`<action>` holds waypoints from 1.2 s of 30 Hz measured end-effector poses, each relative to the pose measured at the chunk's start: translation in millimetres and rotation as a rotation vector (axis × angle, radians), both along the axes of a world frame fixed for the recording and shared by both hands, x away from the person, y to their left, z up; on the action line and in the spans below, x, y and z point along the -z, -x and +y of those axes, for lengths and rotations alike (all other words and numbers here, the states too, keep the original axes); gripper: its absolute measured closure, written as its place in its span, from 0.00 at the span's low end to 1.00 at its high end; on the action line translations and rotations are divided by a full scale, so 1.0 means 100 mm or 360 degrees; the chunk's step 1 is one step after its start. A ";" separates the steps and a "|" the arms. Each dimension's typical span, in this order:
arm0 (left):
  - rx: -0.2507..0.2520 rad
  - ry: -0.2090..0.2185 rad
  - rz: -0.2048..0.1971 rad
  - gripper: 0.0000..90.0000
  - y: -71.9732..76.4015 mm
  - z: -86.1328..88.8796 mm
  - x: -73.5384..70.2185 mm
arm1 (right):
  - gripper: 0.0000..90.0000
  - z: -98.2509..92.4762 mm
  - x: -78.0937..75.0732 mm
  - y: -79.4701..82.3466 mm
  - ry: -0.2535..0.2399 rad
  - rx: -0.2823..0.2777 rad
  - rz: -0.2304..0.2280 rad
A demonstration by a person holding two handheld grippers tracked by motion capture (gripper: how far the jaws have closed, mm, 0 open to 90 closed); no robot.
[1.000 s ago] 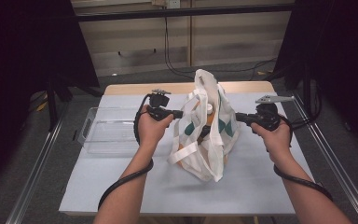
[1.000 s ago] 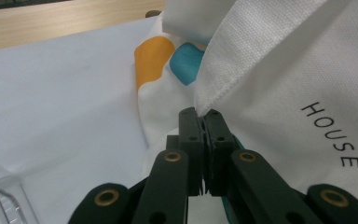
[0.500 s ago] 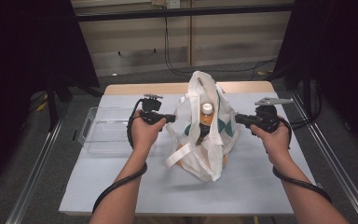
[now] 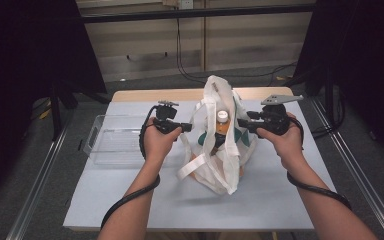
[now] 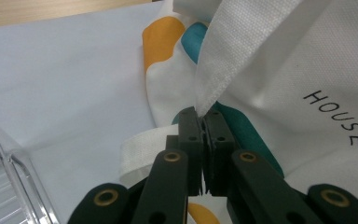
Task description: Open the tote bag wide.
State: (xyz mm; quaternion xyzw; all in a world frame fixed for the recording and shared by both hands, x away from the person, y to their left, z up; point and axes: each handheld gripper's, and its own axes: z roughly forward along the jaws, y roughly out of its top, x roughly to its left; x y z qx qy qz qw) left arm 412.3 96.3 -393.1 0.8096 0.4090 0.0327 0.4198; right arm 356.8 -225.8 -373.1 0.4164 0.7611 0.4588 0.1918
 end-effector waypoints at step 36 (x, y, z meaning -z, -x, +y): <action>-0.0059 -0.0010 0.0009 0.95 0.00 0.16 0.06 | 0.90 -0.37 0.27 0.12 -0.0010 0.0129 0.0104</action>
